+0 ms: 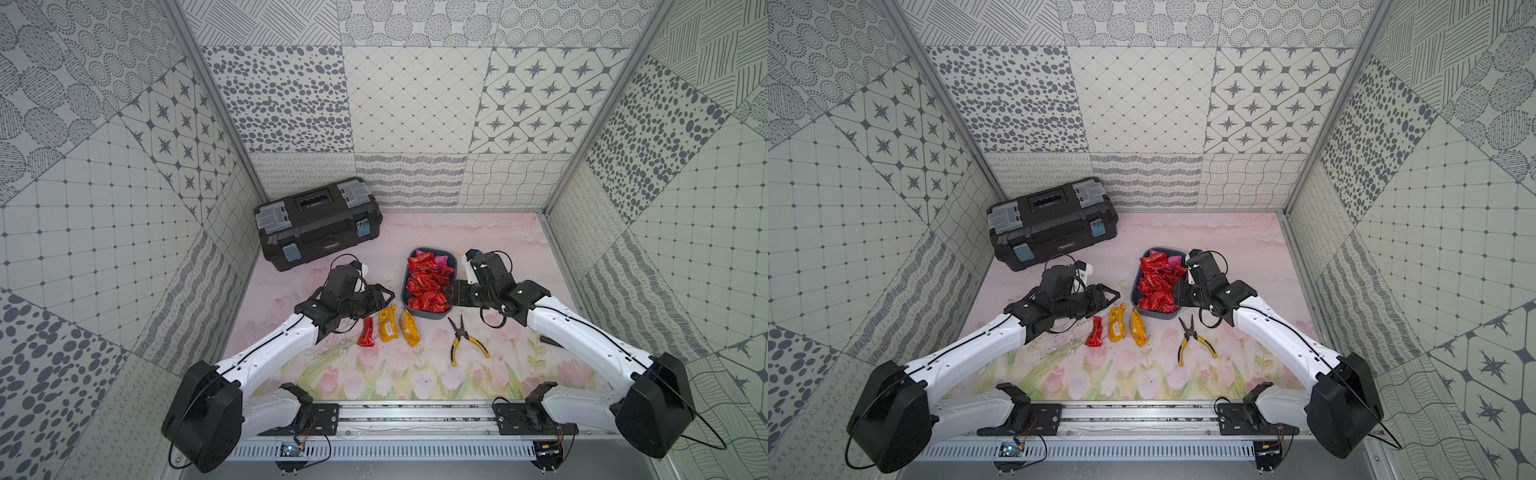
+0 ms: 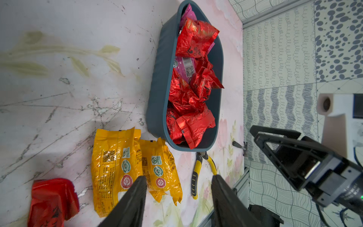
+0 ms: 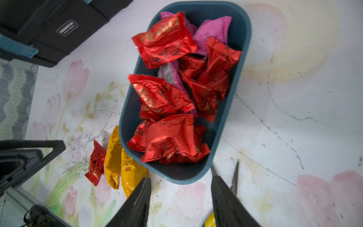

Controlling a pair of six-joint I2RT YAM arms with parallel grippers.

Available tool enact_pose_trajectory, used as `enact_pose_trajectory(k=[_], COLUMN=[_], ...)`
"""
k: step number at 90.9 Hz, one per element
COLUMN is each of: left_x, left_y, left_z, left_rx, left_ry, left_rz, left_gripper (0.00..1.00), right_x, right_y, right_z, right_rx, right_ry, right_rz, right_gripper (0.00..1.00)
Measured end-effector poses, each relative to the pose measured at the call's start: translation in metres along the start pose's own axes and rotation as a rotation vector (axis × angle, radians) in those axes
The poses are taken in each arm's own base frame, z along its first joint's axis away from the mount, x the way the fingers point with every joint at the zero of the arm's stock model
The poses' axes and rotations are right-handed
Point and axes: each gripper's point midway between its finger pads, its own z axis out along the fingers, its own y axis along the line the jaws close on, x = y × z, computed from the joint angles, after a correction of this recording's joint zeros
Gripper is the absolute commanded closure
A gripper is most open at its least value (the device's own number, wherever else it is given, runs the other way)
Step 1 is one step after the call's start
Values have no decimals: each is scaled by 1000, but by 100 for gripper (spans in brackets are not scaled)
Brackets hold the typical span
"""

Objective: Take the tea bags out of the storage box
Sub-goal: Move the storage box to the center of the board.

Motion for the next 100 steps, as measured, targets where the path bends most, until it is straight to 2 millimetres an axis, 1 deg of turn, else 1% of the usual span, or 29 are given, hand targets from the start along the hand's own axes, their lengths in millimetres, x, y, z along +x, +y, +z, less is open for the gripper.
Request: enact_pose_trajectory(k=[5, 13, 26, 31, 40, 47, 55, 58, 73, 87, 100], left_x=[0, -1, -3, -4, -6, -7, -8, -8, -12, -17, -23], left_y=[-2, -3, -2, -2, -1, 0, 2, 2, 2, -1, -5], left_z=[6, 13, 20, 21, 21, 22, 23, 23, 24, 25, 30], left_rx=[0, -7, -20, -23, -30, -36, -43, -45, -53, -50, -48], left_ry=[10, 23, 25, 22, 14, 9, 6, 5, -7, -18, -20], left_rz=[15, 26, 36, 39, 43, 44, 43, 43, 44, 47, 50], left_gripper=[45, 45, 45, 45, 46, 46, 47, 47, 48, 48, 48], right_x=[-1, 2, 9, 11, 7, 4, 2, 1, -5, -12, -22], right_y=[-11, -25, -35, -33, -29, -27, -26, -26, -29, -31, -31], right_z=[6, 20, 44, 51, 62, 68, 75, 78, 88, 93, 99], right_rx=[25, 47, 54, 47, 29, 22, 21, 22, 36, 42, 43], right_ry=[16, 60, 129, 151, 162, 165, 171, 174, 178, 174, 169], right_rz=[30, 71, 112, 116, 117, 119, 118, 117, 120, 121, 110], right_gripper=[48, 50, 52, 53, 56, 61, 69, 72, 83, 89, 91])
